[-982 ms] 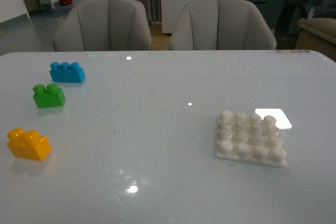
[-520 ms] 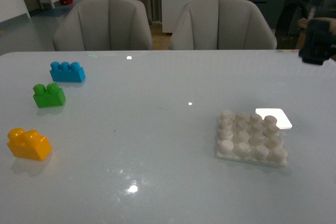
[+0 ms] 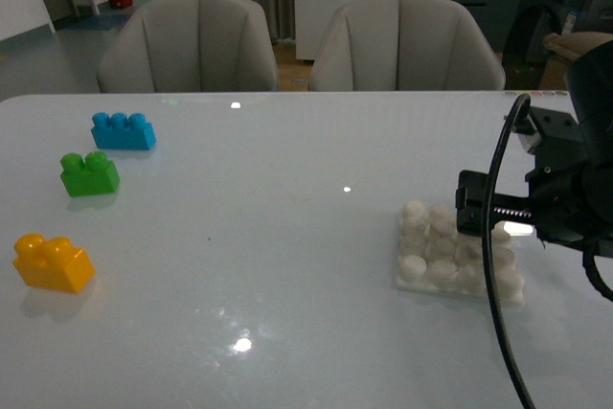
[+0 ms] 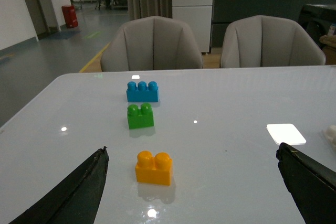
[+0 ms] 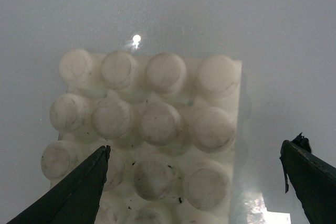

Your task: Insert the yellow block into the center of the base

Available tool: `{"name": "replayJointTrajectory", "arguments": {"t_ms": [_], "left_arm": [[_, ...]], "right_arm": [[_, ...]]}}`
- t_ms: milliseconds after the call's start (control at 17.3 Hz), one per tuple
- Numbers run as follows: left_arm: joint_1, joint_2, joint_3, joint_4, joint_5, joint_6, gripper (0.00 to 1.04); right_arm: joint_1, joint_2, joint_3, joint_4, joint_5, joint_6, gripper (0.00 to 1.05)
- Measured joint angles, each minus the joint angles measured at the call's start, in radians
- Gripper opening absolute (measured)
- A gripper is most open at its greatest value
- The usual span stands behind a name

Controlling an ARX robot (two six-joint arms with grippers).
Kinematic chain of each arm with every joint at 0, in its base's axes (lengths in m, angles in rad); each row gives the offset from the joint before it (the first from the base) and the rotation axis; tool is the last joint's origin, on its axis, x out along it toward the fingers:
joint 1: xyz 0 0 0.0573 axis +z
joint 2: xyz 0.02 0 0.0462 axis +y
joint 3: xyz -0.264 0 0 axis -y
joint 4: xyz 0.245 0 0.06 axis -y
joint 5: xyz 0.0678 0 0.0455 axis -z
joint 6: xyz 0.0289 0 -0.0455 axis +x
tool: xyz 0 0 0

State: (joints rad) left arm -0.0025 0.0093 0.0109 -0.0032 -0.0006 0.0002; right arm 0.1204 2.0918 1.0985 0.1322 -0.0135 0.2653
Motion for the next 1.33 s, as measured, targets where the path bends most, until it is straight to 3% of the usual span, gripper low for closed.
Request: {"name": "replayJointTrajectory", "arguments": {"t_ms": [635,1328], "left_arm": [[0.0,0.0,0.0,0.0,0.0,0.0,0.98],[0.0,0.0,0.0,0.0,0.0,0.0,0.98]], "right_arm": [[0.027,0.1,0.079,-0.019,-0.032,0.062,0.98],[0.023,0.092,0.036,0.023,-0.024,0.068,0.98]]}}
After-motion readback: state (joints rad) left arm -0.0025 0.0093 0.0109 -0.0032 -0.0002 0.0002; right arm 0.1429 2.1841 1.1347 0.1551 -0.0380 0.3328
